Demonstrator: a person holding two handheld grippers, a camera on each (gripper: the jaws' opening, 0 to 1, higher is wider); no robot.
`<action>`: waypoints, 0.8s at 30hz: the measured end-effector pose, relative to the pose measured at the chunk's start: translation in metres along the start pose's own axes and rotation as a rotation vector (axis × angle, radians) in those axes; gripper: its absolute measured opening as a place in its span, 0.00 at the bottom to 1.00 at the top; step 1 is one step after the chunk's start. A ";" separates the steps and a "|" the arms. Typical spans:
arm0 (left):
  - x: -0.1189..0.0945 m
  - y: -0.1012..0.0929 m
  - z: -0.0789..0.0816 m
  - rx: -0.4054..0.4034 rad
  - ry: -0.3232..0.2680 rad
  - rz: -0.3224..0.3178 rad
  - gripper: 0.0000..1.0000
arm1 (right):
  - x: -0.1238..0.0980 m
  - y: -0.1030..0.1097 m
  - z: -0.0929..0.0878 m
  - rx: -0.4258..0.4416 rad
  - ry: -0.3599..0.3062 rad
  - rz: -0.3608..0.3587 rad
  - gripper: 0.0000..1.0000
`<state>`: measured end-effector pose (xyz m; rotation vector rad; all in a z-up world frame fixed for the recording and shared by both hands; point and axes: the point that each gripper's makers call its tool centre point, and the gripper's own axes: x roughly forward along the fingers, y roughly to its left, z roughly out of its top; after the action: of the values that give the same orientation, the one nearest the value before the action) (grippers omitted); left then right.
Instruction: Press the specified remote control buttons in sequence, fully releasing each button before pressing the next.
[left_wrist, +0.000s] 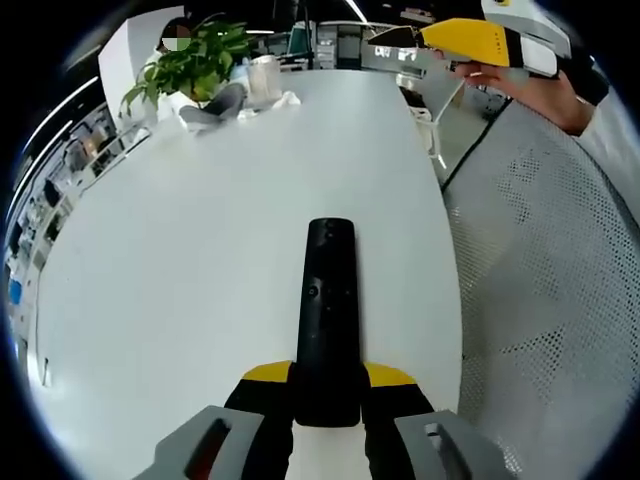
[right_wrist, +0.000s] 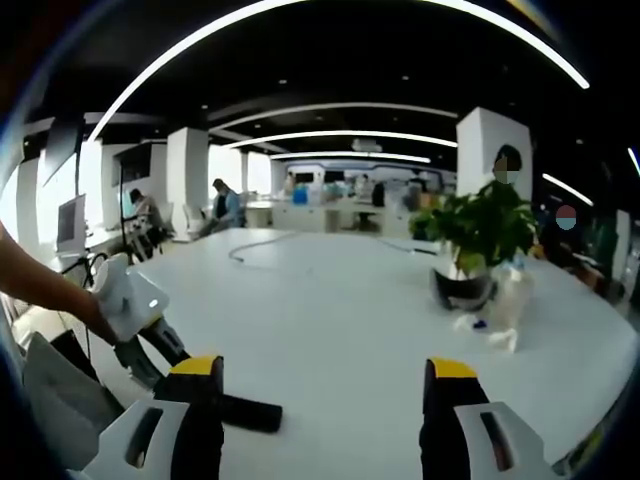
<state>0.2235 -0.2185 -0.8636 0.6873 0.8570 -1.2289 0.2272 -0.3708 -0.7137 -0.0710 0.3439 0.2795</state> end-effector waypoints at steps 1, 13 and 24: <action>0.000 0.002 0.000 -0.001 0.003 0.001 0.24 | 0.000 0.000 0.000 0.000 -0.001 -0.001 0.81; 0.001 0.014 0.001 -0.009 0.033 0.003 0.24 | -0.001 0.000 -0.001 -0.001 0.000 -0.002 0.80; 0.002 0.025 0.001 0.000 0.056 -0.007 0.24 | -0.001 0.000 -0.002 -0.005 0.008 -0.003 0.79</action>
<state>0.2487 -0.2155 -0.8647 0.7224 0.9059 -1.2205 0.2260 -0.3714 -0.7152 -0.0771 0.3507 0.2769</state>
